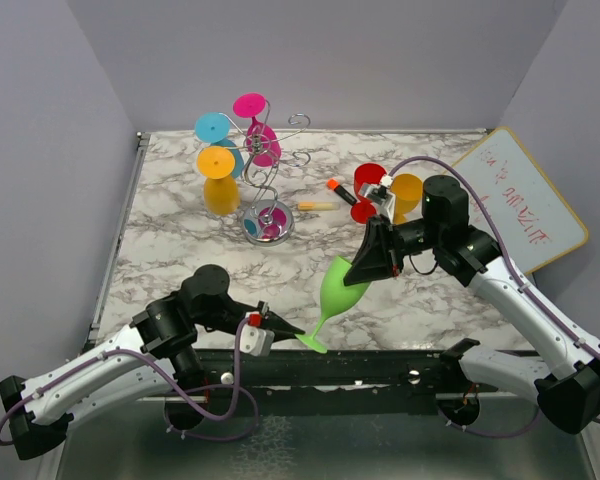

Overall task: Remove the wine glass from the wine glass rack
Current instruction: Place the wine glass at the center of the board, then pick up the wine glass from the wine rack.

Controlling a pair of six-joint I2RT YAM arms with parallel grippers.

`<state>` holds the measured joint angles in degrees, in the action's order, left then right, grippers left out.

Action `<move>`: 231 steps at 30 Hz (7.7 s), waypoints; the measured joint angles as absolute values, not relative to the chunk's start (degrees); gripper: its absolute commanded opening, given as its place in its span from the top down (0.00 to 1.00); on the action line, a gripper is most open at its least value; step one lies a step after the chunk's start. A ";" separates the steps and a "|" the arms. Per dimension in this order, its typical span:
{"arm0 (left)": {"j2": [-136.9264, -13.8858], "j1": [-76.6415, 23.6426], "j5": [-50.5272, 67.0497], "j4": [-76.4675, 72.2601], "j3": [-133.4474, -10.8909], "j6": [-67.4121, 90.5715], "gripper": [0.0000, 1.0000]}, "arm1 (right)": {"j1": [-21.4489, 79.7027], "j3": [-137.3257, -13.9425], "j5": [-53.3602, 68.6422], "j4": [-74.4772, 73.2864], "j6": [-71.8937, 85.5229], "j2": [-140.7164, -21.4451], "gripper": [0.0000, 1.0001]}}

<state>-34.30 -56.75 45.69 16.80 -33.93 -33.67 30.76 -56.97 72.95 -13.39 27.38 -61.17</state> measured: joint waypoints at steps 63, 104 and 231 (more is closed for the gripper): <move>-28.75 -56.62 -1.08 13.87 -32.10 4.78 0.01 | 30.81 -69.36 2.13 -37.19 14.50 -72.73 0.99; -26.72 -56.60 -6.52 13.89 -30.39 3.75 0.01 | 31.18 -75.81 -8.40 -29.58 14.35 -92.62 0.86; -55.40 -55.07 -43.03 48.12 -87.42 18.98 0.18 | 33.82 -57.14 -1.78 -13.15 35.97 -51.03 0.26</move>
